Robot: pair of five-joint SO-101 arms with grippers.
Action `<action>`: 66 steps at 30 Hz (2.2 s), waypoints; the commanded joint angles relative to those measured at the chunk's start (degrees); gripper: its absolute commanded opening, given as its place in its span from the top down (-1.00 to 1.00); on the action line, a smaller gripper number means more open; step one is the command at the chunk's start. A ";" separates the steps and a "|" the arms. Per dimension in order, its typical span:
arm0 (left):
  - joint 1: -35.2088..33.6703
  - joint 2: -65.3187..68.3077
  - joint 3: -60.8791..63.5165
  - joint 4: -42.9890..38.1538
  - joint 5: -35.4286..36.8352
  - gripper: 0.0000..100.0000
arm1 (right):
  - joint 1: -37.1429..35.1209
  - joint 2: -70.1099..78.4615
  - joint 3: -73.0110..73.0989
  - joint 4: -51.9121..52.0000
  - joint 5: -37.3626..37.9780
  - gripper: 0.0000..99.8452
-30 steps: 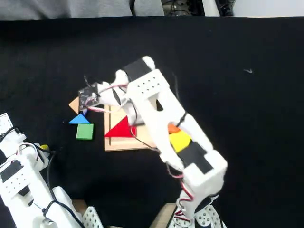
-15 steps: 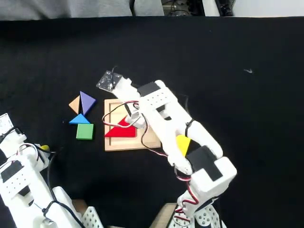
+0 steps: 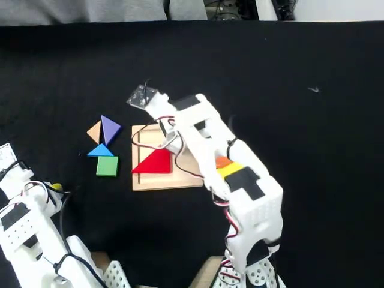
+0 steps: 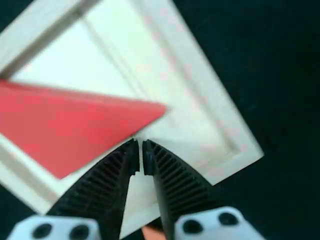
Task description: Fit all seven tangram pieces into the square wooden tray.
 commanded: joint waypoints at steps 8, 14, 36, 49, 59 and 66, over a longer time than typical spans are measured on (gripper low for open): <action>0.66 -0.44 -0.31 -0.26 0.09 0.48 | -3.16 7.52 -13.76 -0.09 0.44 0.98; 0.66 -0.44 -0.31 -0.26 0.09 0.48 | -7.12 7.60 -20.62 3.34 0.44 0.98; 0.66 -0.44 -0.31 -0.35 0.09 0.48 | -7.21 -29.32 19.03 6.24 -1.41 0.93; 0.66 -0.44 -0.31 -0.35 0.09 0.48 | -7.12 -14.99 15.96 0.09 -2.20 0.68; 0.66 -0.44 -0.31 -0.35 0.09 0.48 | -7.21 -8.57 6.90 0.18 -0.62 0.68; 0.66 -0.44 -0.31 -0.35 0.09 0.48 | -7.38 -5.93 1.98 0.18 4.48 0.68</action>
